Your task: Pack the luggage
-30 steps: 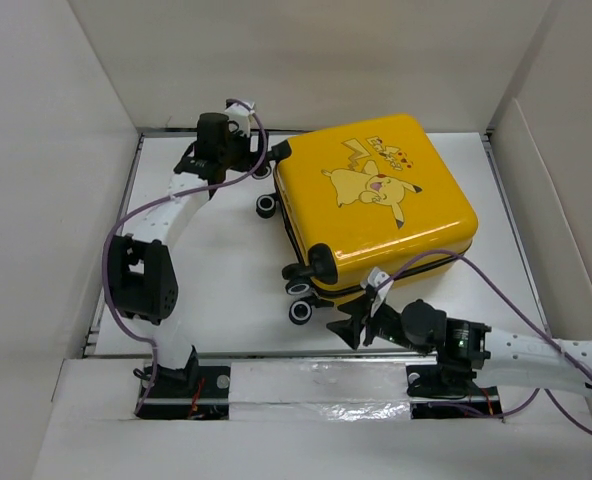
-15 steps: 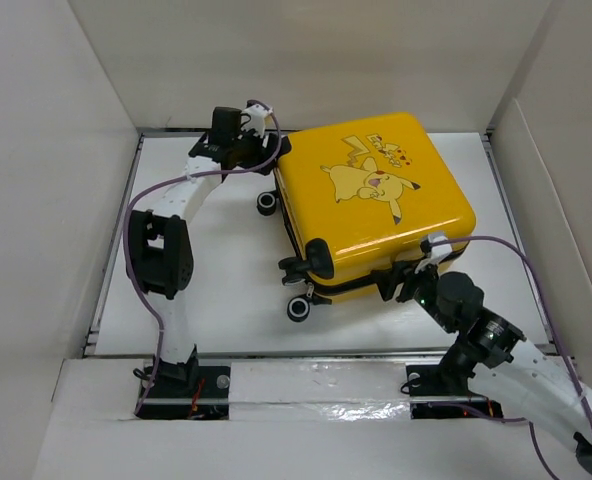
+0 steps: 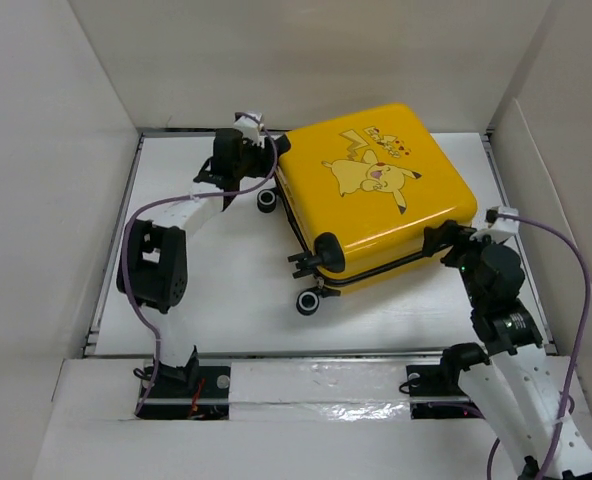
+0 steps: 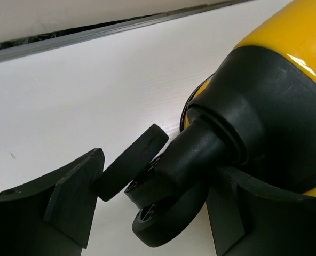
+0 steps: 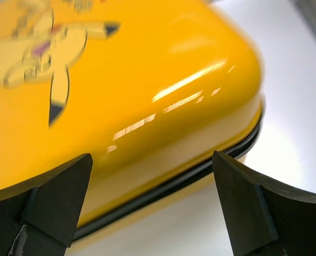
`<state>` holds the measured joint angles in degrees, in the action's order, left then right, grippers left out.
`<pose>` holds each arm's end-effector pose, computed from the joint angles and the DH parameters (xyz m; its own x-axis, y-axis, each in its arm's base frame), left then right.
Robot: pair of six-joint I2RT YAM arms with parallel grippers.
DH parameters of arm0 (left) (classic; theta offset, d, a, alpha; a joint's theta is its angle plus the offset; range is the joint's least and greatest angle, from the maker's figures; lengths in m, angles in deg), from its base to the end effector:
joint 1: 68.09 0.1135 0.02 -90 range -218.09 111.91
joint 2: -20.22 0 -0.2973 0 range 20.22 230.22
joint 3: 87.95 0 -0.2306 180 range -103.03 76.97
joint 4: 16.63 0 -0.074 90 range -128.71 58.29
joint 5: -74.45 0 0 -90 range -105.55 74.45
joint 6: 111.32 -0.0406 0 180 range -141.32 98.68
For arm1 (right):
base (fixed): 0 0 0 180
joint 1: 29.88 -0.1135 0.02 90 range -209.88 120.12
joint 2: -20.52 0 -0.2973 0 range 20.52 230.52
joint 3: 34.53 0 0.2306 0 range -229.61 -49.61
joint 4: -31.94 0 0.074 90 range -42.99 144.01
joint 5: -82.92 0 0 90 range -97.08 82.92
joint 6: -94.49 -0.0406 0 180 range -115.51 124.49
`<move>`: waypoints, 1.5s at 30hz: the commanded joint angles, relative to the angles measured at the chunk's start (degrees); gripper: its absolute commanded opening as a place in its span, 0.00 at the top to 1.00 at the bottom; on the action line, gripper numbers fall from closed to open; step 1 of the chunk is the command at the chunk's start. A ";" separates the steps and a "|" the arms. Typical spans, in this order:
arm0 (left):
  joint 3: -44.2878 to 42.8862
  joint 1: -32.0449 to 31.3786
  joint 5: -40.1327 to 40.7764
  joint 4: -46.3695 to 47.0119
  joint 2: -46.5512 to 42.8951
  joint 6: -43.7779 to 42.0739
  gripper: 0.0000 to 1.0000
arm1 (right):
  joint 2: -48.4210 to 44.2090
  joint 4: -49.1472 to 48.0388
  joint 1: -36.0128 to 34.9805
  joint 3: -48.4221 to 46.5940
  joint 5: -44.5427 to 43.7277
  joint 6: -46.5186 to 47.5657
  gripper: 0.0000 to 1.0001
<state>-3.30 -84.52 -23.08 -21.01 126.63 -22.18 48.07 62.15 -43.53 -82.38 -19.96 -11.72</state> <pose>0.4209 -0.1297 0.3240 -0.2493 0.0890 -0.9643 0.4053 0.9139 -0.0204 0.0843 0.0112 0.3115 -0.1652 0.2399 -0.9566 0.0307 0.9707 0.2382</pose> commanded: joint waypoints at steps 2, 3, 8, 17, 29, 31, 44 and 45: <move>12.13 -0.01 9.44 13.72 -7.52 17.88 1.00 | 2.06 -8.18 7.82 -4.84 0.92 1.00 0.00; 16.68 -0.01 11.29 15.47 -10.06 19.57 1.00 | 3.46 -9.24 9.33 -4.93 2.76 1.00 0.00; 28.30 -0.01 16.14 22.77 -17.89 27.04 1.00 | 19.08 -18.44 17.42 -5.20 27.22 0.40 0.00; 49.40 -0.63 16.32 28.24 -35.38 33.12 1.00 | 40.64 -31.22 9.20 -14.92 45.49 -0.67 0.00; 60.84 -9.50 13.86 20.86 -57.71 33.56 1.00 | 55.70 -21.55 -3.05 -39.74 46.03 7.77 0.00; 60.50 -9.50 13.25 19.28 -60.43 33.56 1.00 | 52.10 -20.33 -2.35 -37.29 45.15 9.34 0.00; 56.71 -9.50 9.82 18.74 -61.94 36.19 1.00 | -4.50 -25.25 -6.73 15.08 25.65 1.64 1.00; 56.71 -9.50 9.29 18.74 -62.20 36.80 1.00 | -6.87 -24.55 -7.96 17.46 24.24 0.57 1.00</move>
<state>57.34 -92.21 -6.08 -9.01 65.46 12.44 45.05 36.34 -49.83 -70.21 11.45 -6.56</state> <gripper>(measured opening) 0.649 0.011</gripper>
